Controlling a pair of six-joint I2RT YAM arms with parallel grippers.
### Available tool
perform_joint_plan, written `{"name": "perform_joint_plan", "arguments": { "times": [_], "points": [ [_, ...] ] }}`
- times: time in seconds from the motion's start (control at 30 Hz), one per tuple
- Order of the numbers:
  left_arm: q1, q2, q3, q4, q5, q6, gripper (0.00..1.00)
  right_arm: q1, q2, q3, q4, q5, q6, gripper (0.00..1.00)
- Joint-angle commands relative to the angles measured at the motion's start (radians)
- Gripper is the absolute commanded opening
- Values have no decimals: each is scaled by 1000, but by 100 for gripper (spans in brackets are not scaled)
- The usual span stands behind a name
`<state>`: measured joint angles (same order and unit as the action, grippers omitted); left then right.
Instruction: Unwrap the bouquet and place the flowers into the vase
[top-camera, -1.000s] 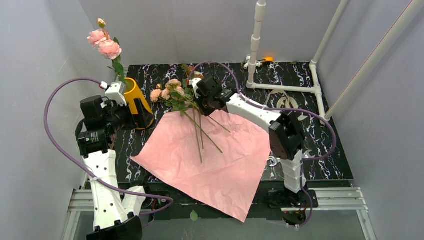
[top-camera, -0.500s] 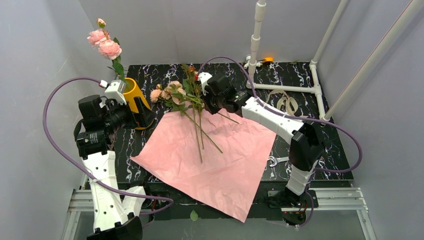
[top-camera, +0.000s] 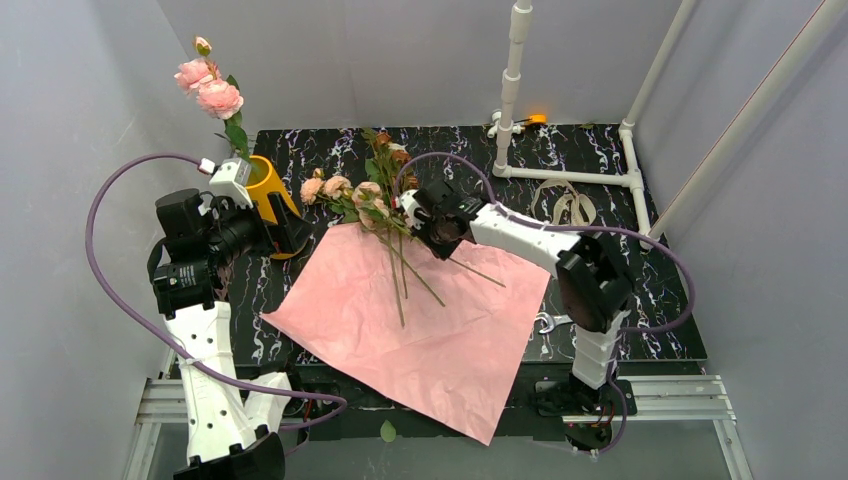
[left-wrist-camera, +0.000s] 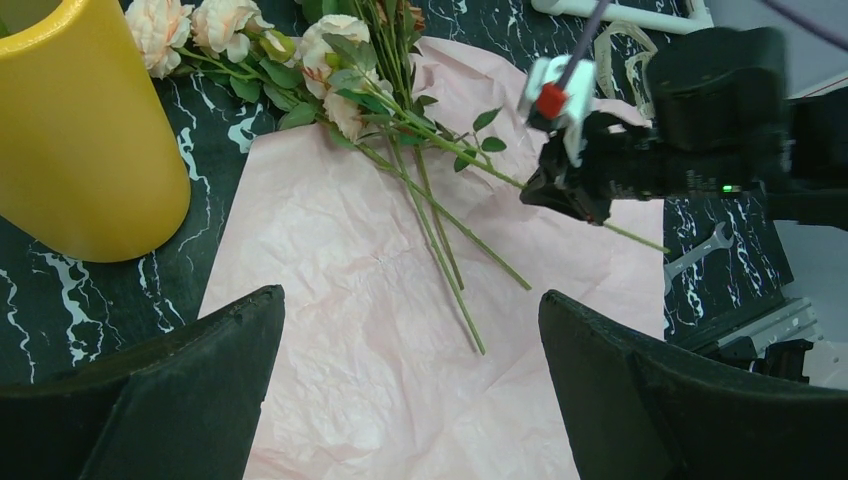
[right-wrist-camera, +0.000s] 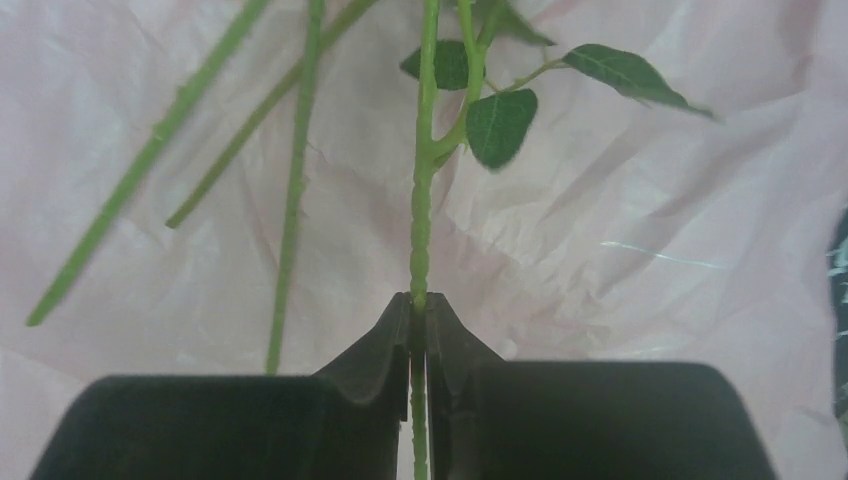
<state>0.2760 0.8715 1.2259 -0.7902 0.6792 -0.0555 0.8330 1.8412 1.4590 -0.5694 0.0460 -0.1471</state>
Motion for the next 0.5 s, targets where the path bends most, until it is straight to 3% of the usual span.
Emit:
{"name": "perform_joint_plan", "arguments": {
  "times": [0.0, 0.27, 0.37, 0.47],
  "points": [
    [4, -12, 0, 14, 27, 0, 98, -2, 118, 53, -129, -38, -70, 1],
    [3, -19, -23, 19, 18, 19, 98, -2, 285, 144, -233, -40, -103, 1],
    [4, -22, -32, 24, 19, 19, 98, -2, 316, 165, -258, -82, -106, 17],
    [4, -25, -40, 26, 17, 23, 98, -2, 337, 187, -277, -89, -105, 20]
  ]
}}
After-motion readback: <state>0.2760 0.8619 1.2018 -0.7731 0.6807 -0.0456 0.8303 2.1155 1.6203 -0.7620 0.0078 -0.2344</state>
